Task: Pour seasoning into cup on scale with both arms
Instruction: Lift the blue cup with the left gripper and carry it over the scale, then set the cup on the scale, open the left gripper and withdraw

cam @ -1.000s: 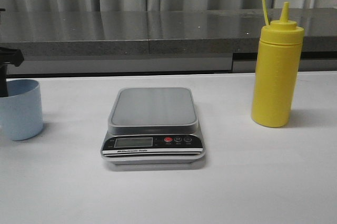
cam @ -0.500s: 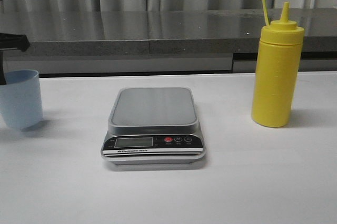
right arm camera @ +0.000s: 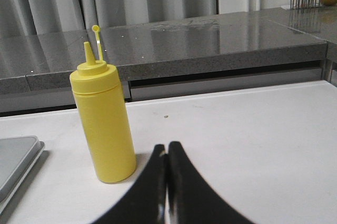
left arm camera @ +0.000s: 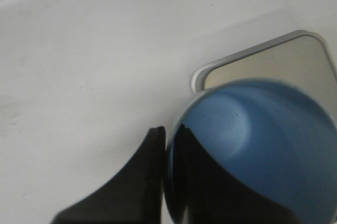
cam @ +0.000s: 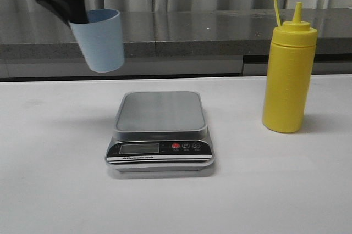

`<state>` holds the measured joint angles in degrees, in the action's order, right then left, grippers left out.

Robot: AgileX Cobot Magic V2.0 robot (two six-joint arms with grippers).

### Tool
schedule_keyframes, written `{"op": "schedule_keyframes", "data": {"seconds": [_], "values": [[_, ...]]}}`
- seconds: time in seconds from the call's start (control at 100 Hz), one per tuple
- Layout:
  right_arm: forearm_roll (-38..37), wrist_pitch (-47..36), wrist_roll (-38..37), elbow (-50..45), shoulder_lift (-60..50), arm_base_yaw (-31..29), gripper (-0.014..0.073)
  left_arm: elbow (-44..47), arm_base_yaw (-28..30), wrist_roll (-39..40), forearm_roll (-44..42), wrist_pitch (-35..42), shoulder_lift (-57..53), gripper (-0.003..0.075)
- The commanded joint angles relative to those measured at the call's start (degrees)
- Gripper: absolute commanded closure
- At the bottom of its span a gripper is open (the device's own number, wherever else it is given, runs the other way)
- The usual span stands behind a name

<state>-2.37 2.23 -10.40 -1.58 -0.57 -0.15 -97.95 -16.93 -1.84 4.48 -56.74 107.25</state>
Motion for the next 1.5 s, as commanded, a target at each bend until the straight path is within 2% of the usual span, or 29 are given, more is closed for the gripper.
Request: {"op": "schedule_keyframes", "data": {"seconds": [0.0,0.28,0.63,0.72,0.89,0.96,1.21,1.36,1.49], "values": [[-0.2,-4.0,0.6,1.0,-1.4,-0.5,0.0662,-3.4,-3.4,-0.1,0.8,1.2,-1.1,0.0741],[-0.2,-4.0,0.6,1.0,-1.4,-0.5,0.0662,-5.4,-9.9,-0.1,1.1,2.0,3.8,0.0741],[-0.2,-4.0,0.6,1.0,-1.4,-0.5,0.0662,-5.4,-10.8,-0.1,1.4,1.9,6.4,0.0724],[-0.2,-4.0,0.6,1.0,-1.4,-0.5,0.0662,-5.4,-10.8,-0.1,1.5,1.9,6.4,0.0621],[-0.2,-4.0,0.6,1.0,-1.4,-0.5,0.0662,-5.4,-10.8,-0.1,1.5,1.9,6.4,0.0283],[-0.2,-4.0,0.6,1.0,-1.4,-0.5,0.0662,-5.4,-10.8,-0.1,1.5,1.9,5.9,0.0229],[-0.2,-4.0,0.6,1.0,-1.4,-0.5,0.0662,-5.4,-10.8,1.0,1.5,3.1,0.9,0.0241],[-0.2,-4.0,0.6,1.0,-1.4,-0.5,0.0662,-4.5,-10.6,1.0,1.3,3.7,-4.0,0.0363],[-0.2,-4.0,0.6,1.0,-1.4,-0.5,0.0662,0.8,-9.6,2.2,1.3,7.1,-9.9,0.0467]]}}
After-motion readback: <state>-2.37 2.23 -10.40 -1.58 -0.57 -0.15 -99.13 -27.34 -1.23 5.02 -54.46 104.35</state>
